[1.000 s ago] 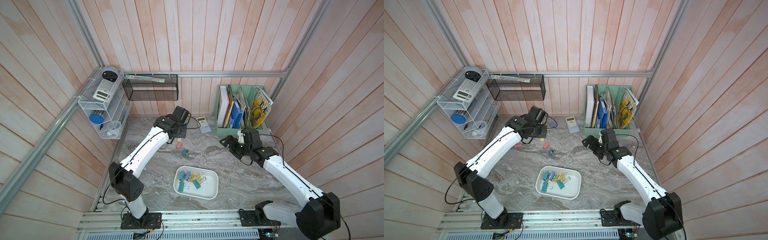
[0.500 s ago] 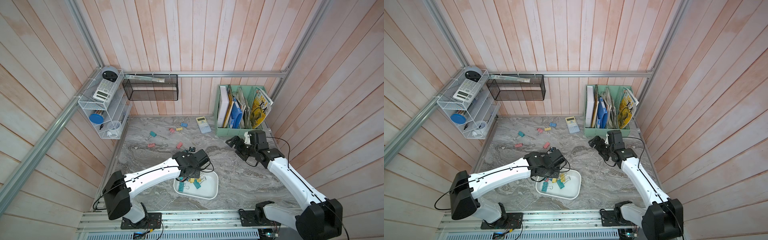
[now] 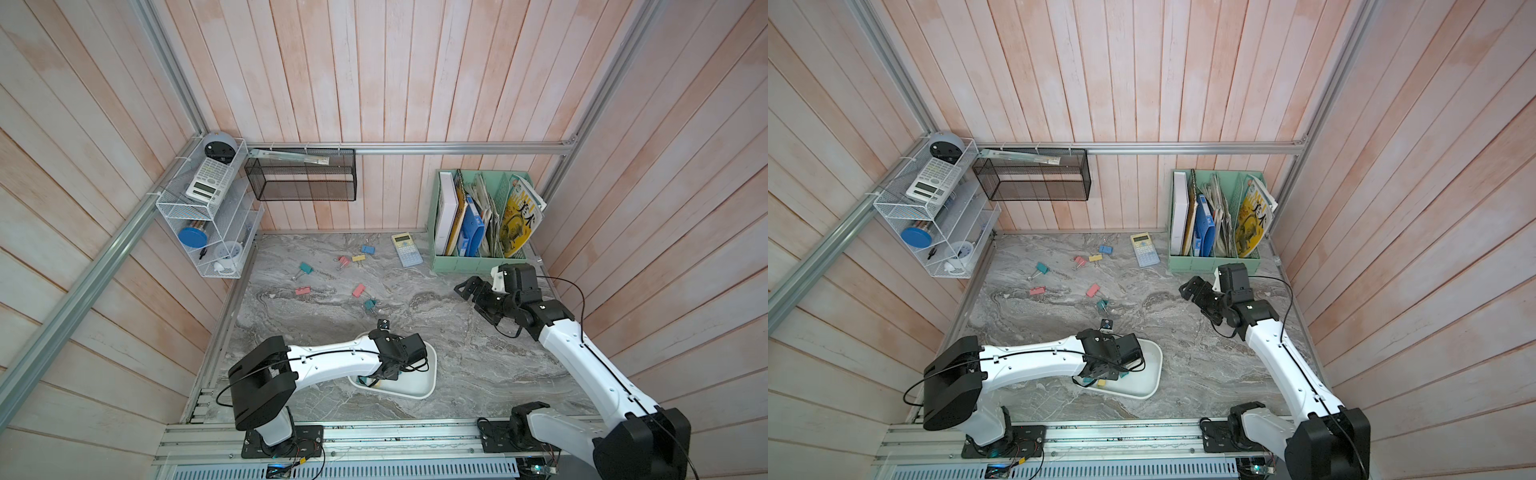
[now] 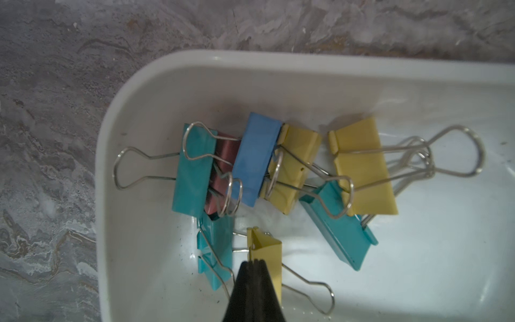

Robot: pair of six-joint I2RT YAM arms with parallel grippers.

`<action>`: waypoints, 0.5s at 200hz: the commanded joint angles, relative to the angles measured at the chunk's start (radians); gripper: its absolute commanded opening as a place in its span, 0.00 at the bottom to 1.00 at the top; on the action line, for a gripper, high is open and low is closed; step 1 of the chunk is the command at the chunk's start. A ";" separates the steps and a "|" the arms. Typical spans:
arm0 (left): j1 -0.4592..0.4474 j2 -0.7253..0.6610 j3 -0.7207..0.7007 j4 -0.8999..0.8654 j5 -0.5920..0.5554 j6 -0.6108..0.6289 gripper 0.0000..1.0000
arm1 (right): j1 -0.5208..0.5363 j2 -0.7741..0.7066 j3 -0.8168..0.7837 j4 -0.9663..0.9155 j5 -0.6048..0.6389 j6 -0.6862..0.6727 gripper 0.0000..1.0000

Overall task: Put the binder clips in the storage box
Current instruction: Place the binder clip in the storage box.

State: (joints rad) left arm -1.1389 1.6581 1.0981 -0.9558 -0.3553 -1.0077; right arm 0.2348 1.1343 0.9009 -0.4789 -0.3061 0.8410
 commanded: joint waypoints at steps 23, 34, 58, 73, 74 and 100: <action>-0.002 0.037 0.006 -0.013 -0.116 0.004 0.00 | -0.002 -0.019 -0.016 -0.006 -0.018 -0.005 0.98; -0.003 0.048 0.008 -0.022 -0.106 0.036 0.00 | -0.002 -0.021 -0.014 -0.007 -0.012 -0.005 0.98; -0.015 0.083 0.042 -0.053 -0.094 0.096 0.11 | -0.002 -0.020 -0.013 0.000 -0.009 -0.003 0.97; -0.019 0.096 0.070 -0.066 -0.089 0.115 0.20 | -0.001 -0.019 -0.014 0.007 -0.006 0.000 0.98; -0.019 0.095 0.072 -0.066 -0.089 0.115 0.20 | -0.002 -0.019 -0.014 0.007 -0.005 0.001 0.98; -0.021 0.090 0.122 -0.090 -0.077 0.131 0.36 | -0.002 -0.030 -0.013 0.010 0.009 0.000 0.98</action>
State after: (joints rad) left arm -1.1553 1.7496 1.1599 -1.0031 -0.4259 -0.9112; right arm 0.2348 1.1286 0.8936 -0.4770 -0.3119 0.8410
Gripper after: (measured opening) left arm 0.313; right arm 0.976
